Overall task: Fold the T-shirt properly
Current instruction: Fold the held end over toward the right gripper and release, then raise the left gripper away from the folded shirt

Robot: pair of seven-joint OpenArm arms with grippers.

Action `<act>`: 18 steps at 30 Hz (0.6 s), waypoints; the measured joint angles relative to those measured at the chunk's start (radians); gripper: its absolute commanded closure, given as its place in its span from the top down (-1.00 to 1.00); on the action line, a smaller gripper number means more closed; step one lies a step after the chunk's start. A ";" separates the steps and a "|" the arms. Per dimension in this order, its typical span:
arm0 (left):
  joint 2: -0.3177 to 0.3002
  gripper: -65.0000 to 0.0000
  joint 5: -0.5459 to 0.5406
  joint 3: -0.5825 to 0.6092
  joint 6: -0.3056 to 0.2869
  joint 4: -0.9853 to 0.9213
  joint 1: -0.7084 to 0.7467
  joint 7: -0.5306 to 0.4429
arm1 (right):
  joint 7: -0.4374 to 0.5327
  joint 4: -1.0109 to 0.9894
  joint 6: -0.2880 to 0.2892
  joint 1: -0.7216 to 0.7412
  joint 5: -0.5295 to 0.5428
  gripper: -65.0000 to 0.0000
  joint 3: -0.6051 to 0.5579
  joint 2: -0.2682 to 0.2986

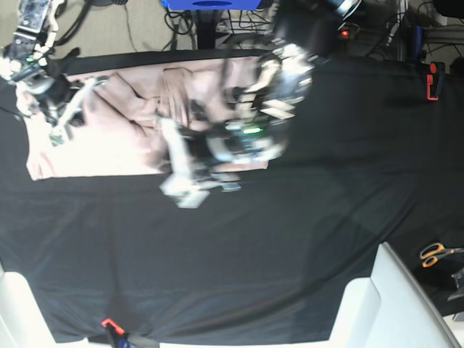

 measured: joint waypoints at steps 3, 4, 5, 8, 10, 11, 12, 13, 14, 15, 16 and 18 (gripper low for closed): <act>-0.089 -1.00 0.020 -0.158 0.020 0.071 0.097 0.032 | 0.000 0.008 0.001 0.006 -0.001 -1.00 -0.087 0.004; -0.115 -1.00 0.019 -0.210 0.021 0.097 0.132 0.028 | -0.002 0.008 0.001 0.009 -0.002 -1.00 -0.117 0.003; -0.138 -1.00 0.002 -0.259 0.003 0.121 0.172 0.023 | -0.002 0.008 0.001 0.012 -0.001 -1.00 -0.148 0.001; -0.195 -1.00 0.001 -0.412 0.003 0.142 0.267 0.020 | -0.035 0.004 0.006 0.046 0.003 -0.98 -0.249 -0.003; -0.227 -1.00 -0.001 -0.529 0.003 0.143 0.323 0.020 | -0.122 0.001 0.005 0.093 0.005 -0.84 -0.292 -0.010; -0.241 -1.00 -0.002 -0.580 0.003 0.143 0.347 0.020 | -0.157 0.000 0.005 0.117 0.002 -0.75 -0.301 -0.016; -0.250 -1.00 -0.002 -0.627 0.004 0.143 0.365 0.021 | -0.193 -0.001 0.004 0.142 0.002 -0.62 -0.301 -0.031; -0.257 -1.00 -0.001 -0.673 0.011 0.143 0.382 0.020 | -0.214 -0.007 0.001 0.166 0.002 -0.48 -0.301 -0.042; -0.260 -1.00 -0.001 -0.708 0.010 0.143 0.396 0.020 | -0.224 -0.016 0.001 0.187 0.005 -0.37 -0.301 -0.045; -0.257 -1.00 -0.003 -0.739 0.003 0.144 0.405 0.020 | -0.229 -0.027 0.002 0.206 0.006 -0.23 -0.304 -0.047; -0.256 -1.00 -0.003 -0.761 0.002 0.145 0.412 0.019 | -0.227 -0.039 0.001 0.220 0.007 -0.12 -0.304 -0.048; -0.249 -1.00 -0.003 -0.797 0.002 0.146 0.419 0.020 | -0.237 -0.075 0.002 0.245 0.020 0.10 -0.304 -0.047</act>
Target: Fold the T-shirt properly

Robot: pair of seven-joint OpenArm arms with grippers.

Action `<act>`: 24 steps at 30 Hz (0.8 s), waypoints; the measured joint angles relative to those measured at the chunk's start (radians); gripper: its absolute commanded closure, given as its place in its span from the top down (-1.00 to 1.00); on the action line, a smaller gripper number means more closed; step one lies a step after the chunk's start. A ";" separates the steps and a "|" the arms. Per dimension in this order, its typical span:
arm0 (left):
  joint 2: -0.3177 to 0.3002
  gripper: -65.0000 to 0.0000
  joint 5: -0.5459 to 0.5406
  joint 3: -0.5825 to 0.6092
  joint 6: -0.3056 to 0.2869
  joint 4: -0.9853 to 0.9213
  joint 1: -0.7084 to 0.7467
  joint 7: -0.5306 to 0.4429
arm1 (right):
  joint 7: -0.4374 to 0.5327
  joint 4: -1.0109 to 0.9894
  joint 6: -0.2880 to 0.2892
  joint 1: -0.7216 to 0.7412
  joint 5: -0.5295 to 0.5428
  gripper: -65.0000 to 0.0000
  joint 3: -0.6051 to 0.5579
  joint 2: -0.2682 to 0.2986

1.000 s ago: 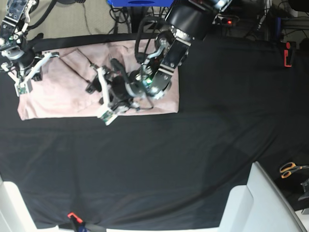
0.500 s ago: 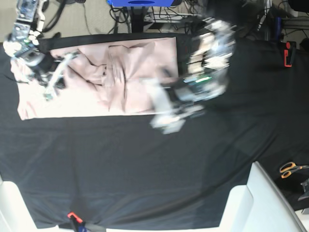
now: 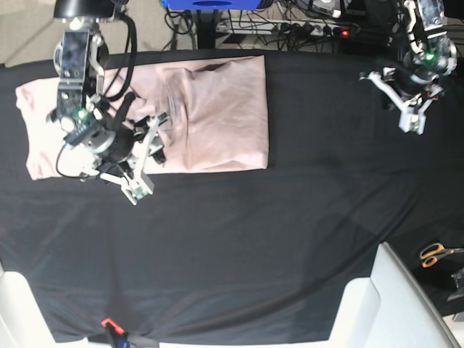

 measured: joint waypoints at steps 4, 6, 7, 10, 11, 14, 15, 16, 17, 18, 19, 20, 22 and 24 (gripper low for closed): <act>0.004 -1.00 -0.001 -0.016 0.000 0.001 -0.002 -0.003 | -0.030 -0.102 0.000 0.045 0.114 0.33 0.001 0.003; 0.005 -1.00 -0.004 -0.013 0.000 0.001 -0.002 -0.003 | -0.032 -0.146 0.000 0.064 0.126 0.33 0.001 0.003; 0.005 -1.00 -0.003 -0.011 0.000 0.001 -0.002 -0.003 | -0.035 -0.160 -0.002 0.067 0.126 0.33 0.001 0.004; 0.013 -1.00 -0.003 -0.009 0.000 0.001 -0.005 -0.004 | -0.037 -0.193 -0.002 0.077 0.127 0.31 0.001 0.006; 0.021 -1.00 -0.003 -0.011 0.000 0.001 -0.006 -0.003 | -0.037 -0.206 -0.001 0.085 0.128 0.26 0.001 0.005; 0.029 -1.00 -0.007 -0.010 -0.004 0.001 -0.007 -0.003 | -0.036 -0.241 -0.001 0.109 0.131 0.10 0.001 0.003; 0.029 -1.00 -0.006 -0.010 -0.004 -0.001 -0.008 -0.003 | -0.034 -0.252 -0.001 0.115 0.131 0.08 0.002 0.003; 0.029 -1.00 -0.006 -0.009 -0.004 -0.003 -0.008 -0.003 | -0.033 -0.262 -0.001 0.121 0.132 0.07 0.003 0.004; 0.029 -1.00 -0.006 -0.009 -0.003 -0.003 -0.008 -0.003 | -0.034 -0.273 -0.002 0.124 0.132 0.07 0.004 0.003; 0.029 -1.00 -0.006 -0.009 -0.003 -0.003 -0.008 -0.003 | -0.033 -0.286 -0.002 0.127 0.132 0.07 0.005 0.003; 0.029 -1.00 -0.006 -0.009 -0.003 -0.003 -0.008 -0.003 | -0.034 -0.298 -0.002 0.128 0.133 0.07 0.005 0.003; 0.029 -1.00 -0.006 -0.009 -0.003 -0.003 -0.008 -0.003 | -0.036 -0.305 -0.001 0.130 0.133 0.07 0.005 0.003; 0.029 -1.00 -0.006 -0.009 -0.004 -0.003 -0.008 -0.003 | -0.036 -0.329 -0.001 0.143 0.133 0.04 0.005 0.003; 0.029 -1.00 -0.006 -0.009 -0.003 -0.003 -0.007 -0.003 | -0.034 -0.346 -0.005 0.154 0.133 -0.22 0.006 0.003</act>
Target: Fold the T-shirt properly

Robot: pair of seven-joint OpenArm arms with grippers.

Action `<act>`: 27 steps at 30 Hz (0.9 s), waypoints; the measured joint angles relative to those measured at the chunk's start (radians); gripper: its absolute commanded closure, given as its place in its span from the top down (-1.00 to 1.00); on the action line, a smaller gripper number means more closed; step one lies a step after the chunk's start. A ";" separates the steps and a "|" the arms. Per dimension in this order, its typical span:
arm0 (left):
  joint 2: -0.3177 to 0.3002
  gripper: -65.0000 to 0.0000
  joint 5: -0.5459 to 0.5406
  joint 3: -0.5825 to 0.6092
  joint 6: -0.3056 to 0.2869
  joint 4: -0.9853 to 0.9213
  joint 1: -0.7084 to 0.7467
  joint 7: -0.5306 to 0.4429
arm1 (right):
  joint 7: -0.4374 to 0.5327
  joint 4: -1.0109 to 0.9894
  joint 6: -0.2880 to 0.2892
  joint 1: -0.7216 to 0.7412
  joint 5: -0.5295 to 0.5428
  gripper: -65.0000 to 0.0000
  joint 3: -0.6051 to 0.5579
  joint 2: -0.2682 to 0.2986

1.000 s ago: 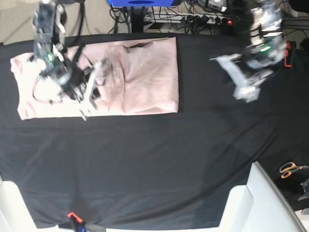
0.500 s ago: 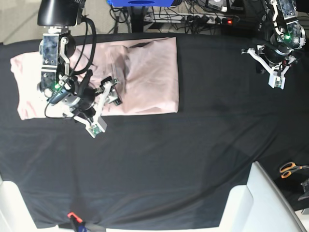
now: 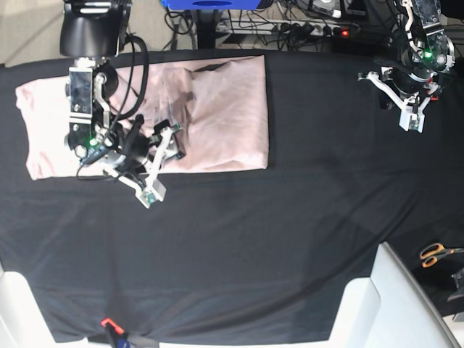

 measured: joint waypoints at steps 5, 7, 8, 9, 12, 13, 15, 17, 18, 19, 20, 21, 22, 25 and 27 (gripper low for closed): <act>0.000 -1.00 0.000 0.000 0.000 0.000 0.000 0.000 | -0.001 -0.004 0.000 0.008 0.001 -0.99 0.000 0.003; 0.000 -1.00 0.000 0.000 0.000 -0.001 0.000 0.000 | -0.001 -0.004 0.000 0.008 0.000 -0.91 0.000 0.003; 0.000 -1.00 0.000 0.000 0.000 -0.001 0.000 0.000 | -0.001 -0.004 0.000 0.008 0.001 -0.94 0.000 0.009; 0.000 -1.00 0.000 0.000 0.000 -0.001 0.000 0.000 | 0.000 -0.004 0.002 0.008 0.003 -0.97 0.000 0.017; 0.000 -1.00 0.000 0.000 0.000 -0.001 0.000 0.000 | -0.002 -0.005 0.004 0.017 0.000 -0.98 0.001 0.034; 0.000 -1.00 0.000 0.000 0.000 -0.001 0.000 0.000 | -0.002 -0.005 0.004 0.021 0.000 -0.98 0.013 0.035; 0.000 -1.00 0.000 0.000 0.000 -0.001 0.000 0.000 | -0.002 -0.005 0.004 0.025 0.001 -0.98 0.047 0.031; -0.001 -1.00 0.000 0.000 0.000 -0.001 0.000 0.000 | -0.002 -0.005 0.004 0.023 0.000 -0.98 0.070 0.031; 0.000 -1.00 0.000 0.000 0.000 -0.001 0.000 0.000 | -0.003 -0.005 0.004 0.022 0.000 -0.98 0.074 0.033; 0.000 -1.00 0.000 0.000 0.000 -0.001 0.000 0.000 | -0.007 -0.005 0.004 0.022 0.000 -0.98 0.076 0.033; 0.000 -1.00 0.000 0.000 0.000 -0.001 0.000 0.000 | -0.007 -0.005 0.004 0.022 0.000 -0.98 0.077 0.033; 0.000 -1.00 0.000 0.001 0.000 -0.001 0.000 0.000 | -0.007 -0.005 0.004 0.022 0.000 -0.98 0.077 0.033; 0.000 -1.00 0.000 0.001 0.000 -0.001 0.000 0.000 | -0.007 -0.005 0.004 0.020 0.000 -0.97 0.077 0.032; 0.000 -1.00 0.003 0.001 0.000 -0.001 0.000 0.000 | -0.041 -0.005 0.004 0.011 0.000 -0.68 0.077 0.027; 0.000 -1.00 0.003 0.002 0.000 -0.001 0.000 0.000 | -0.068 0.004 -0.003 -0.001 -0.005 -0.31 0.077 0.027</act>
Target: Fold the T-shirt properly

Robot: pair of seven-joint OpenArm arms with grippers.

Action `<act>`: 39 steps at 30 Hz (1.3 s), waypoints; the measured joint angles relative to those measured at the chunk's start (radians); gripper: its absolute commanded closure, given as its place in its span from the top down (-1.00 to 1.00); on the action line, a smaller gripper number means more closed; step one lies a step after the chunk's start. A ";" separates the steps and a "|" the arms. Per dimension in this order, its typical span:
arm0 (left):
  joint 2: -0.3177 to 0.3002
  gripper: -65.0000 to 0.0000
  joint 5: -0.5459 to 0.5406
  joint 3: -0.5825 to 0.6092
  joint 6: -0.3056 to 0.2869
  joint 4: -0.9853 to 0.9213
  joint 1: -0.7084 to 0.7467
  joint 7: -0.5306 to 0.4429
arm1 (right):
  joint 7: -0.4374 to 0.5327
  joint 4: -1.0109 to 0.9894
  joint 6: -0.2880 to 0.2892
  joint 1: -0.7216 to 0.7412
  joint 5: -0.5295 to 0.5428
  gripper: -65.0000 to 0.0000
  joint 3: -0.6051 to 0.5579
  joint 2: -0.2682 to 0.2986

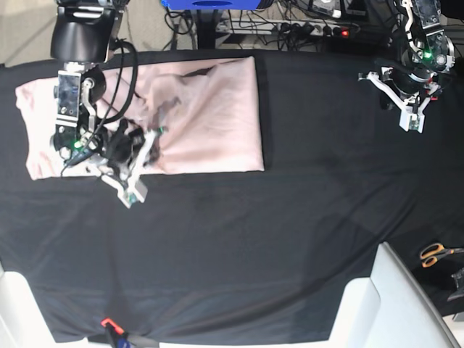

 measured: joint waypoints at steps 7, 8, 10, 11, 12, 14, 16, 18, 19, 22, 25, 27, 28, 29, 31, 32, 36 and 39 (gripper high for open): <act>0.000 -1.00 0.004 -0.007 0.000 0.000 0.000 0.000 | 0.000 0.265 -0.031 -0.121 0.013 0.19 0.000 0.000; -0.002 -1.00 0.003 -0.008 0.000 -0.001 0.000 0.000 | -0.026 0.313 -0.029 -0.156 0.015 0.17 0.003 -0.002; -0.005 -1.00 0.003 -0.010 0.000 -0.001 0.000 0.000 | -0.084 0.379 -0.019 -0.231 0.020 0.13 0.024 -0.016; -0.008 -1.00 0.003 -0.011 0.000 -0.001 0.001 0.000 | -0.087 0.399 -0.027 -0.274 0.043 0.13 0.037 -0.023; -0.012 -1.00 0.003 -0.011 0.000 -0.001 0.000 0.000 | -0.090 0.412 -0.026 -0.306 0.074 0.13 0.043 -0.024; -0.024 -1.00 0.003 -0.011 0.000 -0.002 0.000 0.000 | -0.088 0.426 -0.021 -0.356 0.142 0.13 0.045 -0.024; -0.039 -1.00 0.004 -0.011 0.000 -0.002 0.000 0.000 | -0.081 0.427 -0.019 -0.383 0.179 0.13 0.044 -0.022; -0.049 -1.00 0.005 -0.011 0.000 -0.002 0.000 0.000 | -0.079 0.424 -0.020 -0.399 0.190 0.13 0.037 -0.019; -0.051 -1.00 0.004 -0.011 0.000 -0.002 0.000 0.000 | -0.079 0.424 -0.019 -0.405 0.190 0.13 0.037 -0.020; -0.060 -1.00 0.004 -0.011 0.000 -0.002 0.000 0.000 | -0.079 0.420 -0.020 -0.405 0.189 0.13 0.040 -0.019; -0.064 -1.00 0.004 -0.011 0.000 -0.027 -0.002 -0.001 | -0.070 0.379 -0.020 -0.392 0.190 0.13 0.041 -0.019; -0.063 -1.00 0.004 -0.011 0.000 -0.046 -0.002 0.000 | -0.031 0.350 -0.024 -0.394 0.186 0.13 0.039 -0.019; -0.062 -1.00 0.005 -0.011 0.000 -0.046 0.000 0.000 | -0.025 0.338 -0.023 -0.396 0.186 0.13 0.037 -0.019; -0.062 -1.00 0.005 -0.011 0.000 -0.046 0.002 0.000 | -0.018 0.323 -0.023 -0.396 0.189 0.13 0.037 -0.019; -0.062 -1.00 0.004 -0.011 0.000 -0.046 0.000 0.000 | -0.011 0.296 -0.024 -0.395 0.189 0.13 0.037 -0.019; -0.062 -1.00 0.004 -0.011 0.000 -0.046 -0.002 0.000 | -0.011 0.289 -0.024 -0.395 0.190 0.13 0.037 -0.019; -0.062 -1.00 0.004 -0.011 0.000 -0.046 0.000 0.000 | -0.012 0.285 -0.024 -0.395 0.189 0.02 0.037 -0.019; -0.062 -1.00 0.004 -0.011 0.000 -0.046 -0.001 0.000 | -0.012 0.285 -0.024 -0.395 0.189 -0.44 0.036 -0.020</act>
